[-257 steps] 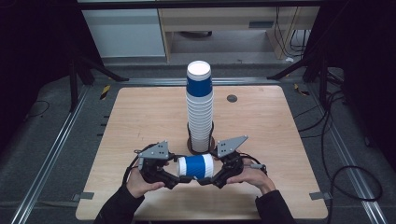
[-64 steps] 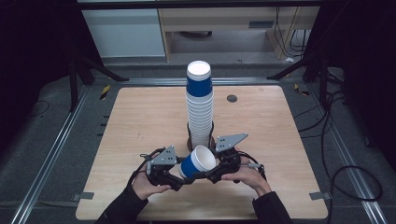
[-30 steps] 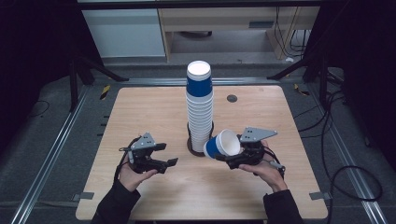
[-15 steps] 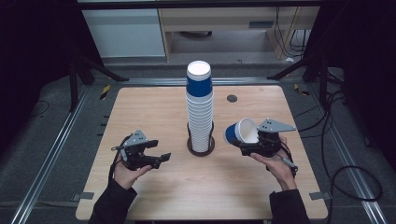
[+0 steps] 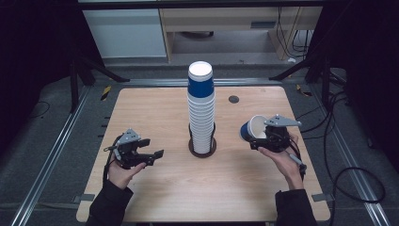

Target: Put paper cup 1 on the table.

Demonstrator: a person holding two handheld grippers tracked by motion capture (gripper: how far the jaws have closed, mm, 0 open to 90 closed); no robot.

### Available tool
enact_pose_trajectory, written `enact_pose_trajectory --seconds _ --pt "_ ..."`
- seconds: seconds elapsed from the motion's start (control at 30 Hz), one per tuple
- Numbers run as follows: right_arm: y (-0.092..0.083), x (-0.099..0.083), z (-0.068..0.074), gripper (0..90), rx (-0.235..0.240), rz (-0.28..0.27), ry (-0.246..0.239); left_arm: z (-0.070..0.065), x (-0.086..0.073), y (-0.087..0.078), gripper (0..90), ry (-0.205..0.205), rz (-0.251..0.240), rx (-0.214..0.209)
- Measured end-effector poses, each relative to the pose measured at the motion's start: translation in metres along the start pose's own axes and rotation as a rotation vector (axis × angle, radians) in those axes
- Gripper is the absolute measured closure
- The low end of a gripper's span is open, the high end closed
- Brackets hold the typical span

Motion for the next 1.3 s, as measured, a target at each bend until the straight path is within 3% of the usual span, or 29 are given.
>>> enact_pose_trajectory --seconds 0.3,0.4,0.57,0.97,1.3 --pt "0.008 -0.002 -0.023 20.0 -0.076 0.065 0.028 0.005 -0.001 -0.003 22.1 -0.006 0.002 0.018" --pt "0.017 -0.007 -0.037 20.0 -0.141 0.122 0.011 0.006 -0.001 -0.005 22.3 -0.006 -0.002 0.018" --pt "0.027 -0.016 -0.050 19.8 -0.185 0.191 0.009 0.011 -0.002 -0.008 22.3 -0.019 -0.004 0.028" --pt "0.047 -0.032 -0.066 19.3 -0.219 0.272 0.017 0.012 -0.005 -0.005 22.3 -0.023 0.006 0.024" --pt "0.053 -0.041 -0.068 18.9 -0.209 0.322 0.020 0.013 -0.006 -0.004 22.3 -0.021 0.016 0.020"
Point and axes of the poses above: each handheld gripper's, and its own axes: y roughly forward along the jaws, x roughly out of its top, z roughly to its left, the point moved 9 cm from there along y, roughly forward along the jaws, and after that the axes turned 13 degrees about y, right-handed, at the moved point
